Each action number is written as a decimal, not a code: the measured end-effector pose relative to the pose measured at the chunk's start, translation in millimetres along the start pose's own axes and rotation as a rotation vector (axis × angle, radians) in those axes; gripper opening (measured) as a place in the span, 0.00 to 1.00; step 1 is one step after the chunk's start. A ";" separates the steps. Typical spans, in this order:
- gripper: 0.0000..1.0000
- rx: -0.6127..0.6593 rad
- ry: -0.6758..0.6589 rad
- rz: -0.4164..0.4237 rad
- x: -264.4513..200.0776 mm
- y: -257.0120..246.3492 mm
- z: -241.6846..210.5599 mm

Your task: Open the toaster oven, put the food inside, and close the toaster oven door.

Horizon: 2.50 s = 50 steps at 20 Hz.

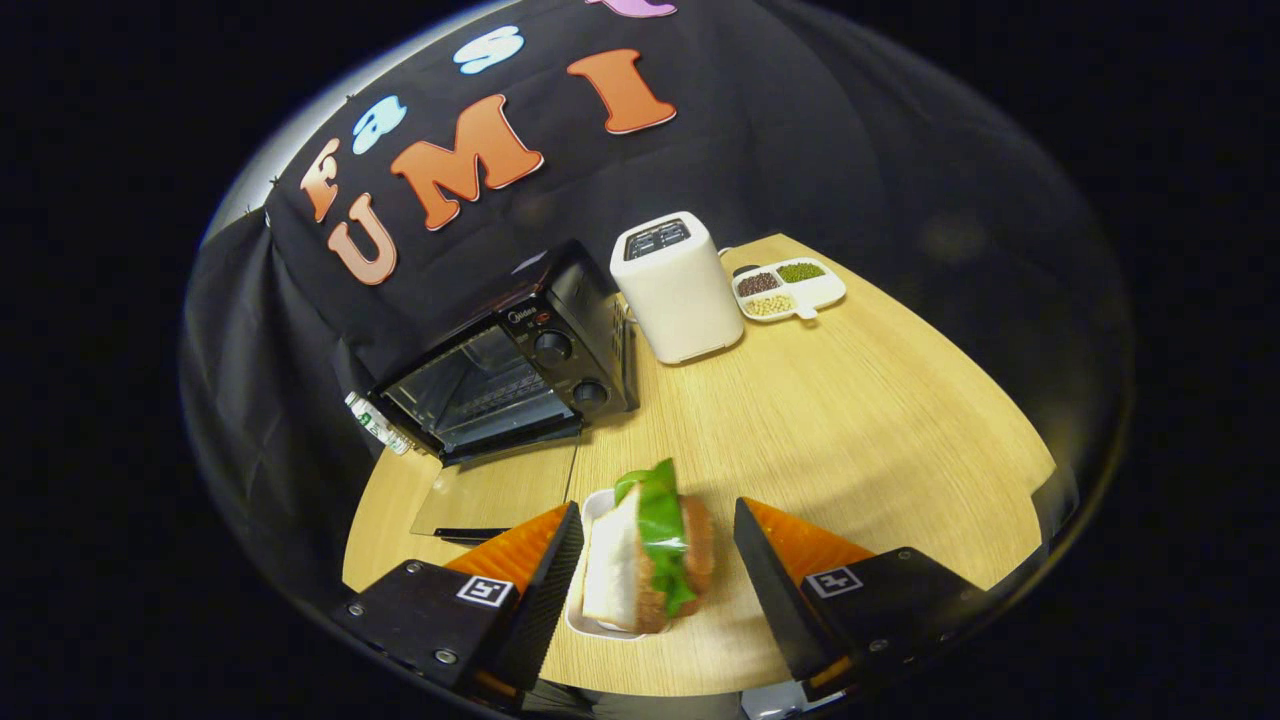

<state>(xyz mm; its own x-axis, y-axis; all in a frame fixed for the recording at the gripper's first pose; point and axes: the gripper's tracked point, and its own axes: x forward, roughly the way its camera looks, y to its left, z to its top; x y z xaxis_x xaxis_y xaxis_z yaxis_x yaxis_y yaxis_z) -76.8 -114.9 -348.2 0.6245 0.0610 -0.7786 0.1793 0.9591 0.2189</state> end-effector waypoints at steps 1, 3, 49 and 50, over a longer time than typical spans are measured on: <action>0.91 -0.016 0.005 0.000 1.0 0.7 -0.8; 0.91 -0.031 0.038 -0.012 3.8 -3.6 -9.8; 0.32 0.437 -0.151 0.394 91.7 189.6 55.7; 0.32 0.449 -0.170 0.388 96.4 189.8 57.2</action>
<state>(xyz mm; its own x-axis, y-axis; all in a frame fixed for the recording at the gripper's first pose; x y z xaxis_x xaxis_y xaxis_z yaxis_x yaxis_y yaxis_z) 60.9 57.3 -348.1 0.8142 0.3014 -0.4962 0.1947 0.6635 0.7224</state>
